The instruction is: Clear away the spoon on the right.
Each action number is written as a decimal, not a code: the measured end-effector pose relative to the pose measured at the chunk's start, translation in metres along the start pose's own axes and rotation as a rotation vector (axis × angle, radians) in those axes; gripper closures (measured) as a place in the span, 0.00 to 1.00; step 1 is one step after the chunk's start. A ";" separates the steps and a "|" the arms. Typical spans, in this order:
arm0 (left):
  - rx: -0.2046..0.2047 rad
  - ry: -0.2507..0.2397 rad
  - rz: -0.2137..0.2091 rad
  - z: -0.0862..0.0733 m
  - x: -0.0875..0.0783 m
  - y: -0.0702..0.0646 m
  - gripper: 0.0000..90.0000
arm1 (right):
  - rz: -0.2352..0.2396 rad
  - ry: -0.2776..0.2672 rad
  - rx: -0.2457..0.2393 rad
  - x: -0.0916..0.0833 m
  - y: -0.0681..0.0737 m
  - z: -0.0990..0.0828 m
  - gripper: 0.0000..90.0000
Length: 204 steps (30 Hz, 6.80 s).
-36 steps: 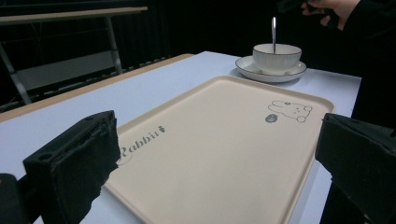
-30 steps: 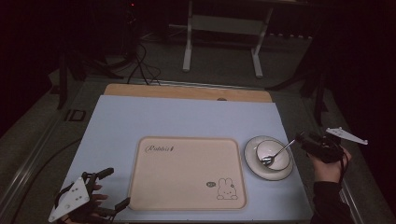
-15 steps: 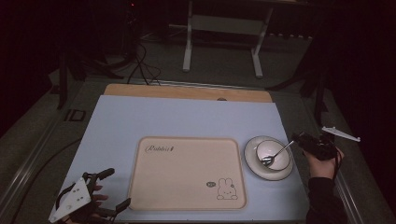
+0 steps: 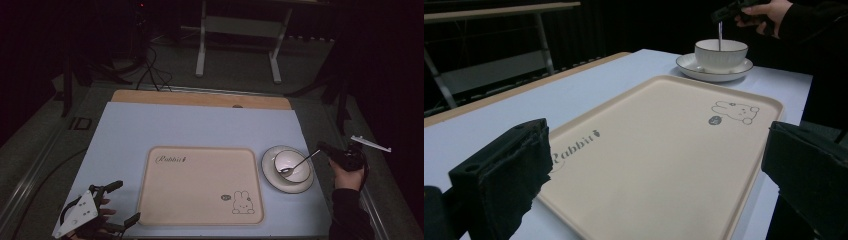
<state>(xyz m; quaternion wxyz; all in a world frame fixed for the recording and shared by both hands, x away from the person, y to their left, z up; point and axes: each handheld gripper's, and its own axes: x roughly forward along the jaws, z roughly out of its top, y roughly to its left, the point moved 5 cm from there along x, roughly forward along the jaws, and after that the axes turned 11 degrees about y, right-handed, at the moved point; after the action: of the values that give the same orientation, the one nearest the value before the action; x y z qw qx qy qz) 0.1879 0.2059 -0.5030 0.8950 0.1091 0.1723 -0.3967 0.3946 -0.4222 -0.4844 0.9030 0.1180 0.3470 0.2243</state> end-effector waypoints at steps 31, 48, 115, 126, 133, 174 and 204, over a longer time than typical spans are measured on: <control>0.001 -0.009 0.002 0.001 -0.001 0.000 0.00 | 0.093 0.041 -0.209 -0.020 0.060 0.024 1.00; 0.000 -0.010 -0.001 0.002 -0.001 -0.001 0.00 | 0.092 0.064 -0.355 -0.043 0.096 0.052 1.00; 0.010 -0.012 -0.009 0.002 -0.002 -0.002 0.00 | 0.566 0.213 -0.765 0.033 0.271 0.032 1.00; 0.014 -0.011 -0.009 0.001 -0.002 -0.002 0.00 | 0.654 0.249 -0.821 0.052 0.292 0.003 1.00; 0.015 -0.010 -0.009 0.001 -0.002 -0.002 0.00 | 0.701 0.302 -0.805 0.072 0.295 -0.020 1.00; 0.013 -0.012 -0.020 0.001 -0.002 -0.002 0.00 | 0.643 0.377 -0.714 0.132 0.273 -0.044 0.87; 0.015 -0.015 -0.025 0.002 -0.004 -0.003 0.00 | 0.525 0.479 -0.629 0.194 0.248 -0.063 0.78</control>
<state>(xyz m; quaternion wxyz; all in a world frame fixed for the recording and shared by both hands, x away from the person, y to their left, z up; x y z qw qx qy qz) 0.1836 0.2059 -0.5003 0.8905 0.1108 0.1639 -0.4098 0.3994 -0.1076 -0.5504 0.7022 -0.1327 0.4190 0.5601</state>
